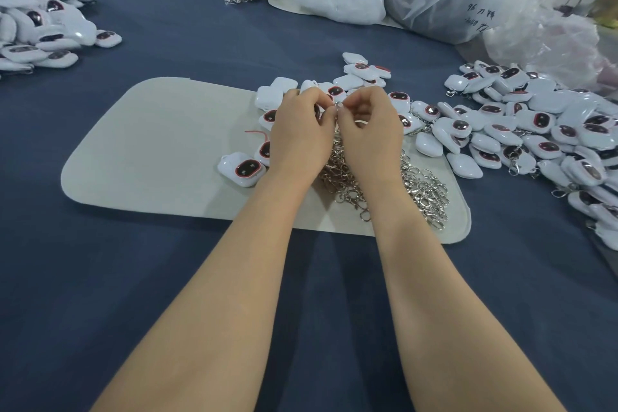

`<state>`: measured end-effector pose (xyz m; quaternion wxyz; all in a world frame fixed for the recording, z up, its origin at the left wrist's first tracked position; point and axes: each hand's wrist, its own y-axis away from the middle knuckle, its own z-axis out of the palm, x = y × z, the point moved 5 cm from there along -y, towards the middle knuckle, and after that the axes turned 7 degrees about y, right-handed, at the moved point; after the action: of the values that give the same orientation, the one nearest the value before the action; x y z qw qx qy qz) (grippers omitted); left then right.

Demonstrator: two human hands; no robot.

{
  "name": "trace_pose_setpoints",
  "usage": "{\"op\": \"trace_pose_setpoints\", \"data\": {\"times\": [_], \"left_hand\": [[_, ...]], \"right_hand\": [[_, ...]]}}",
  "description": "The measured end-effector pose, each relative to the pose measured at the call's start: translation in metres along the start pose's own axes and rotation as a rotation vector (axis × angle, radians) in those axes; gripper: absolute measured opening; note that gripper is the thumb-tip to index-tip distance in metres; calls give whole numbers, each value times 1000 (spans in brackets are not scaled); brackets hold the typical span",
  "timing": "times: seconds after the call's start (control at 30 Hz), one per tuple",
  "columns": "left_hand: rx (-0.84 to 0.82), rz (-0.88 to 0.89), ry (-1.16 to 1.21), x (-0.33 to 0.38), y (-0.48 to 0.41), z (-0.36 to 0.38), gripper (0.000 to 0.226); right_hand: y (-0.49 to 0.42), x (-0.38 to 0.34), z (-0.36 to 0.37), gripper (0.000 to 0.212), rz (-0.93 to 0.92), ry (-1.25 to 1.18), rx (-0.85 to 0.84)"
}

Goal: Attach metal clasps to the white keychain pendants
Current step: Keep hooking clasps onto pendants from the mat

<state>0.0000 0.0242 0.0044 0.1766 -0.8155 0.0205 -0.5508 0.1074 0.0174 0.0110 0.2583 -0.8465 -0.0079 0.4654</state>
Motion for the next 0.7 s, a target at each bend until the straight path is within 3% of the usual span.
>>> {"op": "trace_pose_setpoints", "data": {"times": [0.7], "left_hand": [[23, 38, -30, 3, 1, 0, 7]], "right_hand": [[2, -4, -1, 15, -24, 2, 14]]}}
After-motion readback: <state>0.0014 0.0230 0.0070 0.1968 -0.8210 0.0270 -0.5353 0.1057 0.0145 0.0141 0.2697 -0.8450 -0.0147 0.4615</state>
